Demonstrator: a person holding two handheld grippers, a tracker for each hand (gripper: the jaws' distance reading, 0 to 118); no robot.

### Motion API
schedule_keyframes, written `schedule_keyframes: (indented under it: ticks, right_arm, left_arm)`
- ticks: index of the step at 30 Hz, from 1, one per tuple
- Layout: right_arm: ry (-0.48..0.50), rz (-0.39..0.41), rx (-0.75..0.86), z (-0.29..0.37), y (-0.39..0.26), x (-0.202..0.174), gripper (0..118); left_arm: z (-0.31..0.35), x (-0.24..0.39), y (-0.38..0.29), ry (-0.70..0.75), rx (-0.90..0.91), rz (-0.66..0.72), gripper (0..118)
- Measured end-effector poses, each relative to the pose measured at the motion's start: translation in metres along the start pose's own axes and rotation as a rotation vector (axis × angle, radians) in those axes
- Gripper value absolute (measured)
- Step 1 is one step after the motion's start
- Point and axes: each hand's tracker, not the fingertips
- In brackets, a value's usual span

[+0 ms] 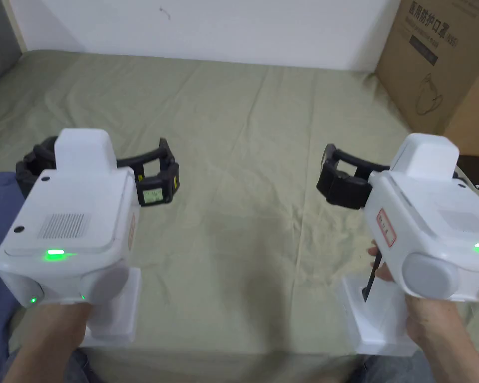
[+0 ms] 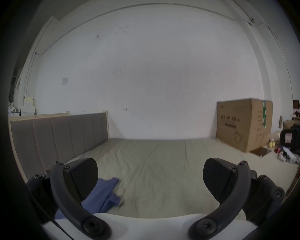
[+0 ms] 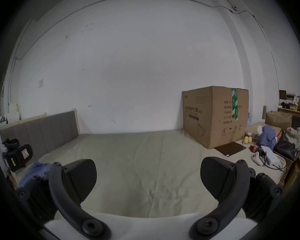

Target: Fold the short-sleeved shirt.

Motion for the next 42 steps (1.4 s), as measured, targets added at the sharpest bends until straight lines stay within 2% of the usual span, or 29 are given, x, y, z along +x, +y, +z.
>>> schedule_keyframes:
  ticks: [3,8,42]
  right_arm:
    - [0.001,0.039,-0.025,0.005,-0.011,-0.008,118]
    - [0.028,0.069,-0.044,0.005,-0.021,-0.009,118]
    - [0.032,0.089,-0.049,0.011,-0.017,-0.011,117]
  left_arm:
    - [0.002,0.007,-0.015,-0.004,-0.021,-0.06,118]
    - [0.004,0.008,-0.023,-0.025,-0.048,-0.047,118]
    - [0.011,0.011,-0.016,-0.035,-0.027,-0.051,118]
